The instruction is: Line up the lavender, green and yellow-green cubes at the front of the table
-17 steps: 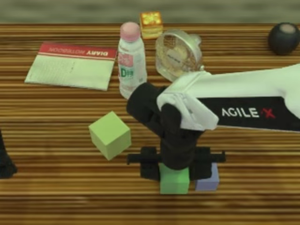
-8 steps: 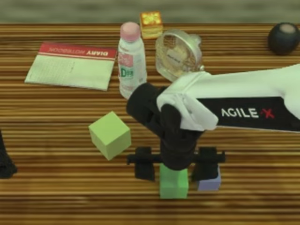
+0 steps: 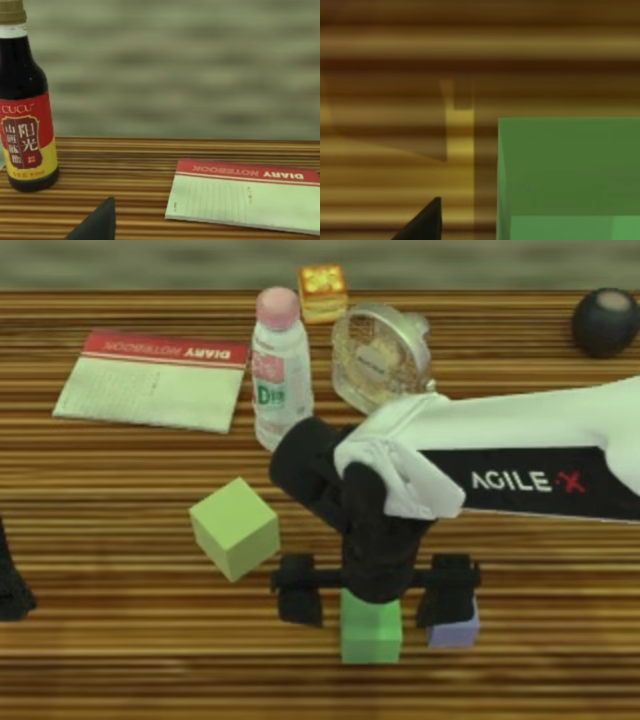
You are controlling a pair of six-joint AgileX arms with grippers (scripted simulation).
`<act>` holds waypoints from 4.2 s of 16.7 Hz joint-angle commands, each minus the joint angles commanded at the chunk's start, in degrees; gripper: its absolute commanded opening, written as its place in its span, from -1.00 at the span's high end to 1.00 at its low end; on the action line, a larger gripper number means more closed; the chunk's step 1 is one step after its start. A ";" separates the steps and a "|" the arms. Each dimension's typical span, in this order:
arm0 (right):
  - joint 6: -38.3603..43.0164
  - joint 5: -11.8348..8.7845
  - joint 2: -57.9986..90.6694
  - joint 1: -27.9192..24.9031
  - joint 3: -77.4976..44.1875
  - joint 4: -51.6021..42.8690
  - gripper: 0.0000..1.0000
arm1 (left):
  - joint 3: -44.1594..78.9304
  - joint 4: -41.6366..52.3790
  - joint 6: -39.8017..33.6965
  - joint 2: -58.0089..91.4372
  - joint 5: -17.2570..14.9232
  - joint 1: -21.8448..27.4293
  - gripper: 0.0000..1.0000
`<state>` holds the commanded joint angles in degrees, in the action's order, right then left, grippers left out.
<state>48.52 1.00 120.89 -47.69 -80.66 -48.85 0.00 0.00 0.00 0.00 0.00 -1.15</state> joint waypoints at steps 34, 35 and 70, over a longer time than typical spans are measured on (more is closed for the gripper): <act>-35.44 4.32 -82.23 33.27 60.23 22.78 -1.00 | 66.20 47.17 16.32 87.30 -0.20 20.52 -1.00; -37.26 3.69 -87.56 35.24 63.84 25.65 -1.00 | 69.88 49.75 17.23 91.89 -0.23 21.68 -1.00; -48.52 -1.00 -120.89 47.11 80.66 48.85 -1.00 | 82.79 46.51 22.92 126.28 -0.18 28.56 -0.10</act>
<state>0.00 0.00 0.00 -0.57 0.00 0.00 82.79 46.51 22.92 126.28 -0.18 27.42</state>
